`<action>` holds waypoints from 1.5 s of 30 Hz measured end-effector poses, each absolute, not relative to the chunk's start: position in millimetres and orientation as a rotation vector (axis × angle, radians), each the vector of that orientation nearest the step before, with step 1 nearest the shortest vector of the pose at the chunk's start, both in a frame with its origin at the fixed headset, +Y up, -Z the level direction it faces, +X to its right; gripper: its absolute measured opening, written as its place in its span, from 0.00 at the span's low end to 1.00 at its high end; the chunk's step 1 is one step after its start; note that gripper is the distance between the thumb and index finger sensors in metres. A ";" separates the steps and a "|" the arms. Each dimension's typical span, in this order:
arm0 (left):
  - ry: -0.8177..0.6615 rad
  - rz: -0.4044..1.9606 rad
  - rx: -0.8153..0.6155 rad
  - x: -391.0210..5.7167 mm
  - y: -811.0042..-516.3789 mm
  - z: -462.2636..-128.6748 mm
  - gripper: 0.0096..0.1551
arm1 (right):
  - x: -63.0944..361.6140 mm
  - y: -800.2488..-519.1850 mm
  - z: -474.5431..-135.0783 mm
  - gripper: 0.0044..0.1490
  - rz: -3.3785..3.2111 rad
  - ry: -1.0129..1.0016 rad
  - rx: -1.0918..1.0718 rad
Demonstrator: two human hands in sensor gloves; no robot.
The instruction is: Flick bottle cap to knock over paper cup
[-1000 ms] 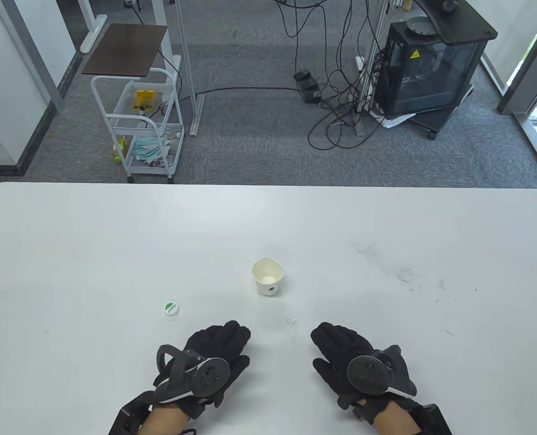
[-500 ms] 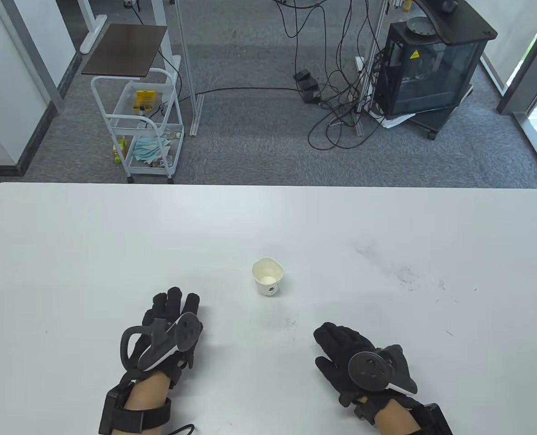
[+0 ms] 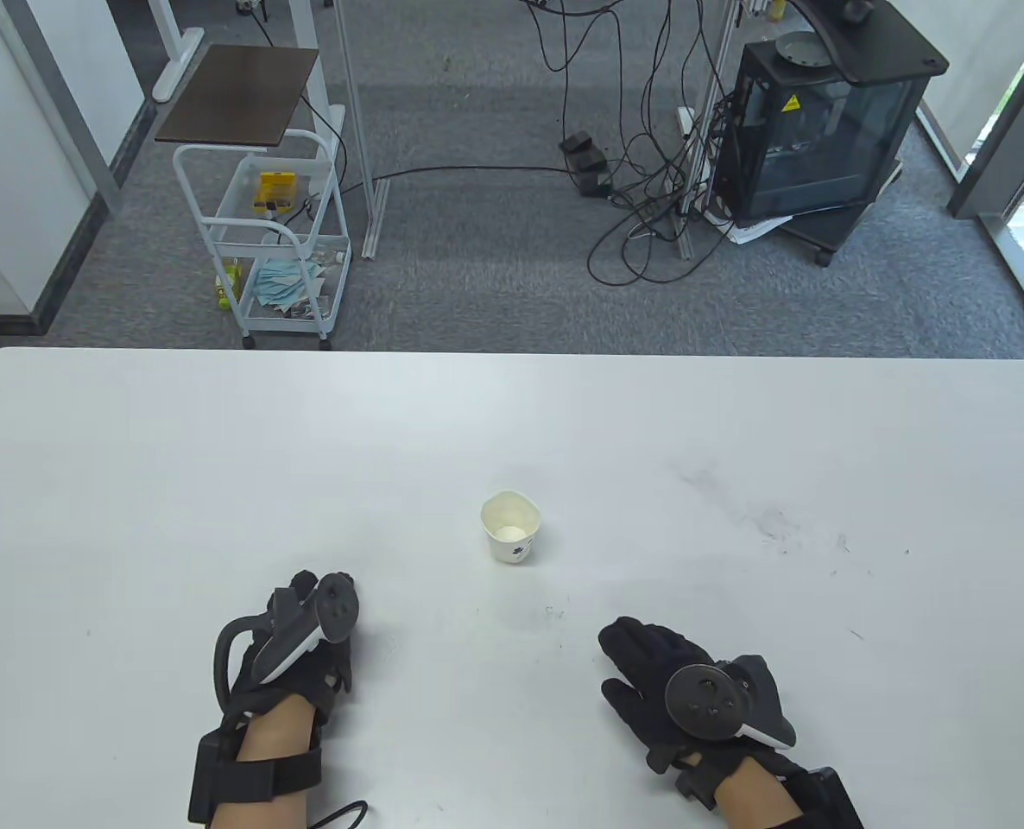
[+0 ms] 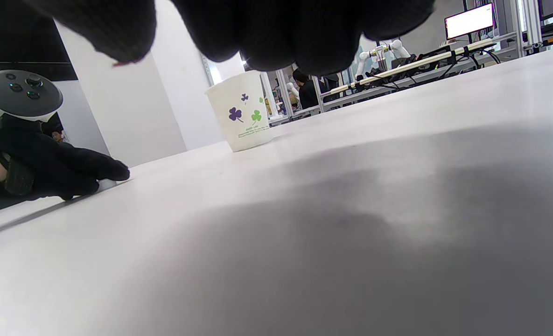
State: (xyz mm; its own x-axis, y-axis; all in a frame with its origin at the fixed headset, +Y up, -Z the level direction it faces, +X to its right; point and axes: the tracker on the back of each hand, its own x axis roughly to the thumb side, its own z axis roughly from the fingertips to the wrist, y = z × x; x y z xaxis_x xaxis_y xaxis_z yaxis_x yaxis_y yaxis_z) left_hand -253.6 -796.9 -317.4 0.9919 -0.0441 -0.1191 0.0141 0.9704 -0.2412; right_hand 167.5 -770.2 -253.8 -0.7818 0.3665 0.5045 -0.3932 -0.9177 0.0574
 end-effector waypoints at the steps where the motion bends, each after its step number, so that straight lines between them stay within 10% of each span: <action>1: 0.131 -0.027 -0.240 -254.8 -796.8 -317.1 0.30 | 167.7 -770.7 -254.1 0.39 2.635 -0.072 0.732; 26: -0.543 -0.136 -0.144 -67.9 -789.6 -263.7 0.32 | 173.1 -770.1 -255.9 0.39 2.639 -0.079 0.695; 45: -0.367 0.094 -0.009 -145.9 -757.7 -257.5 0.44 | 160.6 -782.3 -258.6 0.39 2.559 0.053 0.635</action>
